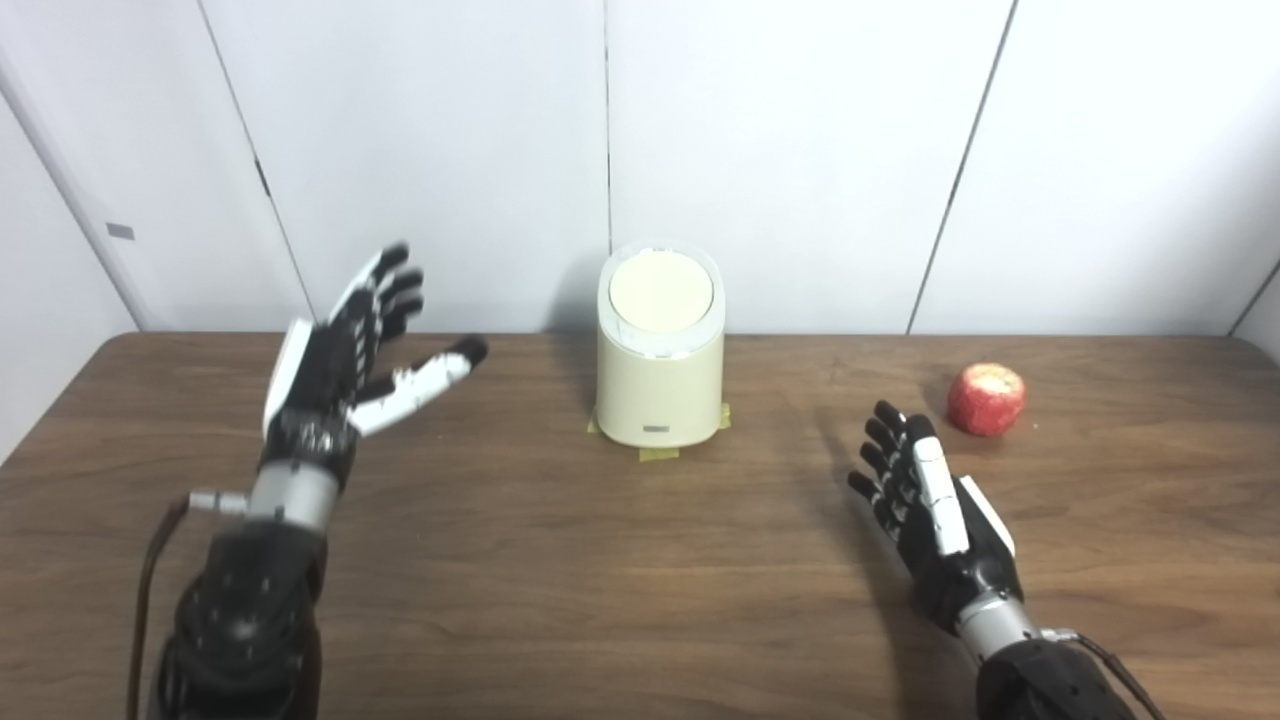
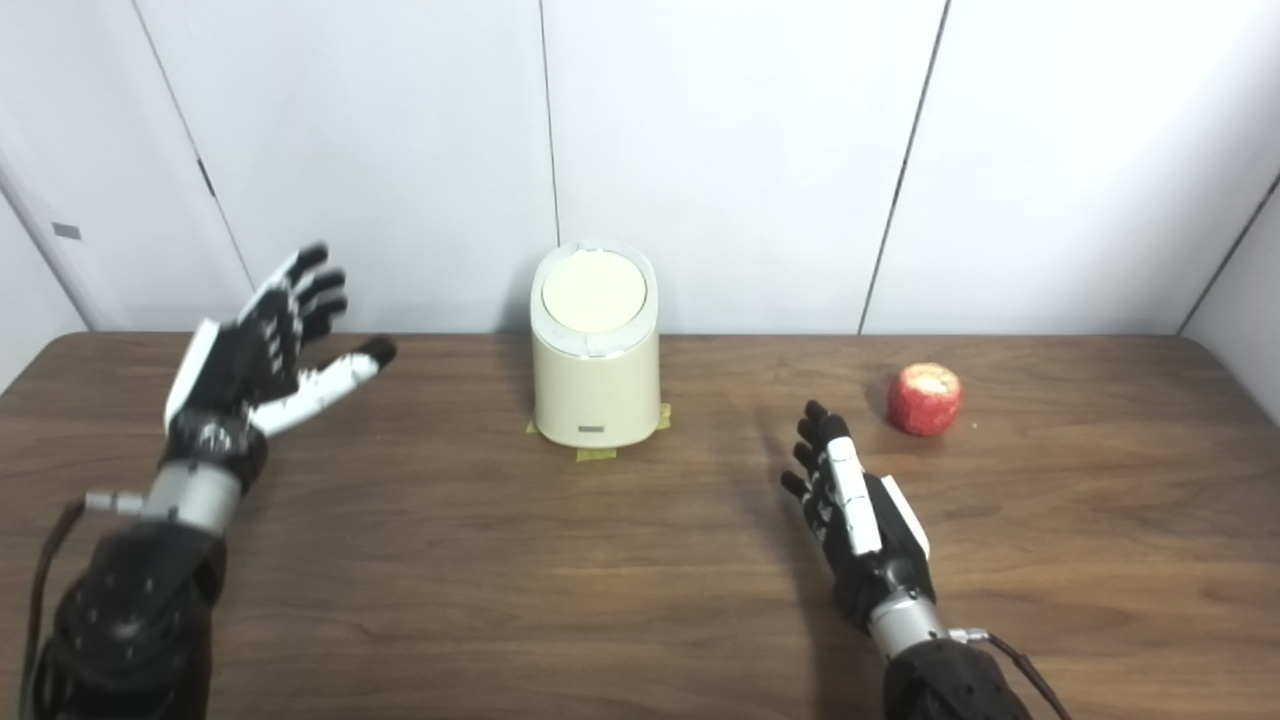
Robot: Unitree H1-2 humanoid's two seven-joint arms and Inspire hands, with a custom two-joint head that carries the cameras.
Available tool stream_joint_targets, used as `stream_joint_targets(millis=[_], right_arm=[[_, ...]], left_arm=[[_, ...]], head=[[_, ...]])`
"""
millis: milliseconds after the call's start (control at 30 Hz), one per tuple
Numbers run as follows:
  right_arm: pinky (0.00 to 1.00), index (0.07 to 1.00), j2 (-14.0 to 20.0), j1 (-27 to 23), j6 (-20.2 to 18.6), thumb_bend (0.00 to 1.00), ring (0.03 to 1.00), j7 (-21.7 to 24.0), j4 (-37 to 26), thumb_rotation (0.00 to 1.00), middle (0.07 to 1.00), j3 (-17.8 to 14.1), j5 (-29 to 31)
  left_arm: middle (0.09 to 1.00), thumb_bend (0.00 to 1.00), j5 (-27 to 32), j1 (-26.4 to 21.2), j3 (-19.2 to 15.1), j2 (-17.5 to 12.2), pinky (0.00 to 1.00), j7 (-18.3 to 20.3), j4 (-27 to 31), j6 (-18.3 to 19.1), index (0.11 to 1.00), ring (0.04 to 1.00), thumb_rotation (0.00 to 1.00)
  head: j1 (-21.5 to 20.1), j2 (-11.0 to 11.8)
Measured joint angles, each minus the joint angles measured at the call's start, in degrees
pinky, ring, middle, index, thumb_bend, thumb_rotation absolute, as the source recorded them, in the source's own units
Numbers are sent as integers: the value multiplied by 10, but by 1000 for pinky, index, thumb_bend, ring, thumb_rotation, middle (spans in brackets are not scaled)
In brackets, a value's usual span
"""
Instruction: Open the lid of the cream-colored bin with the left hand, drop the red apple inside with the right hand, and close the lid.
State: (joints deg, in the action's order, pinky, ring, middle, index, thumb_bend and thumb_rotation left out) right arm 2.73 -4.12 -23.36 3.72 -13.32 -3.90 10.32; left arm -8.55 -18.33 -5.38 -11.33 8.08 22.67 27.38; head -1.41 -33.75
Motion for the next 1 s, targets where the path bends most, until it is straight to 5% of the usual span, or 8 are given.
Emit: stream_joint_targets(millis=[233, 567, 767, 1000], right_arm=[[936, 983, -2, 0, 11, 444, 992, 0, 6, 943, 994, 2, -3], [925, 972, -17, 0, 12, 450, 972, -7, 9, 920, 980, 6, -7], [925, 976, -18, 3, 12, 470, 975, -9, -4, 926, 983, 13, -16], [925, 976, -23, 3, 10, 474, 975, -12, -5, 920, 983, 15, -18]], left_arm=[[951, 861, -74, -71, -17, 11, 848, 104, -56, 1, 985, 916, 141], [953, 882, -170, -216, 7, 35, 872, 188, -190, 1, 973, 935, 89], [940, 893, -195, -260, 55, 38, 835, 191, -262, 0, 976, 918, 79], [921, 916, -214, -306, 117, 37, 749, 148, -334, 0, 958, 883, 87]], head=[[4, 4], [2, 4], [4, -2], [5, -4]])
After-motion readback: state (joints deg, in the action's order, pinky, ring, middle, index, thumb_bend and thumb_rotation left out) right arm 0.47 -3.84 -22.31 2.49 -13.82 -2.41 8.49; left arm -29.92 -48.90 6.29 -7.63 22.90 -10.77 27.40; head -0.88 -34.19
